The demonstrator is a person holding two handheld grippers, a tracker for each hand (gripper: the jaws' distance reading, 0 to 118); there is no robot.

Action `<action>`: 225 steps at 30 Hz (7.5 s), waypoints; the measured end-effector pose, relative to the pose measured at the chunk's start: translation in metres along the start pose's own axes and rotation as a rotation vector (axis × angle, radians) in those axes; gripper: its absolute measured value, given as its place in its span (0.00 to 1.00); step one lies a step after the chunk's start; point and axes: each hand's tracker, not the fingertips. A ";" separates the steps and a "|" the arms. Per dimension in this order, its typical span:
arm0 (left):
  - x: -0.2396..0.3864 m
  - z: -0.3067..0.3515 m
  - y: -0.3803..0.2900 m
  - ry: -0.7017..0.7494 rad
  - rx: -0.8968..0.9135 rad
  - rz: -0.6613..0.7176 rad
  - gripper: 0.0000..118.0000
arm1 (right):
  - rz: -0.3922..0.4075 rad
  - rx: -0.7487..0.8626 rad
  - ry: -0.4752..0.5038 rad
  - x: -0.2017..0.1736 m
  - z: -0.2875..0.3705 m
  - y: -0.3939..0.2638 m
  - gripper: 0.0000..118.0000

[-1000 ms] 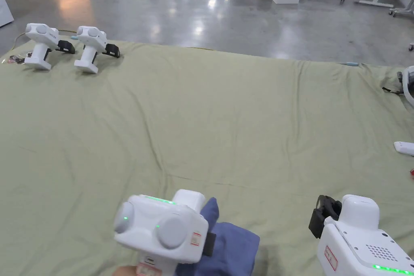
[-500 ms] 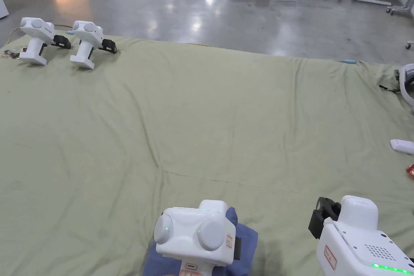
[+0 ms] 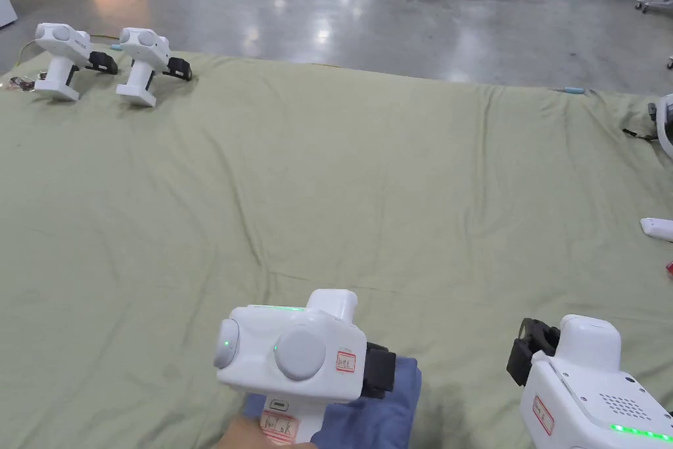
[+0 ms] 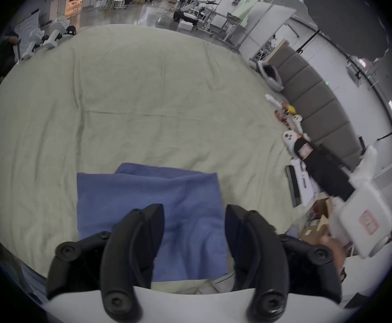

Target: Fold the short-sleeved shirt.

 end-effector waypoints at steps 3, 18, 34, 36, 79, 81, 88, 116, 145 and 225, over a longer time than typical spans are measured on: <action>-0.004 -0.027 -0.009 -0.022 -0.094 0.022 0.12 | -0.002 0.000 -0.002 0.001 0.000 0.001 0.06; -0.010 -0.075 -0.061 -0.159 -0.021 0.027 0.12 | 0.004 -0.005 -0.006 0.000 0.003 0.000 0.06; -0.023 0.056 -0.001 0.099 0.689 -0.169 0.12 | 0.049 0.266 0.027 -0.045 0.034 0.041 0.06; -0.023 0.066 -0.001 0.206 0.813 -0.199 0.12 | 0.052 0.311 0.016 -0.052 0.038 0.047 0.06; -0.188 0.027 -0.051 -0.060 0.323 0.216 0.59 | 0.178 -0.125 0.091 -0.119 -0.011 -0.131 0.06; -0.201 0.018 -0.047 -0.143 0.258 0.259 0.62 | 0.191 -0.122 0.094 -0.120 -0.009 -0.129 0.06; -0.232 -0.023 -0.043 -0.494 0.034 0.351 0.65 | 0.188 -0.126 0.106 -0.116 -0.010 -0.129 0.06; -0.219 -0.013 -0.037 -0.699 0.044 0.457 0.24 | 0.178 -0.046 0.109 -0.121 -0.004 -0.084 0.06; -0.498 0.202 0.015 0.201 0.042 0.589 0.34 | 0.092 0.169 -0.011 -0.056 -0.011 0.052 0.06; -0.073 0.064 0.020 0.519 0.979 -0.132 0.66 | 0.064 0.324 -0.038 -0.058 -0.001 0.055 0.83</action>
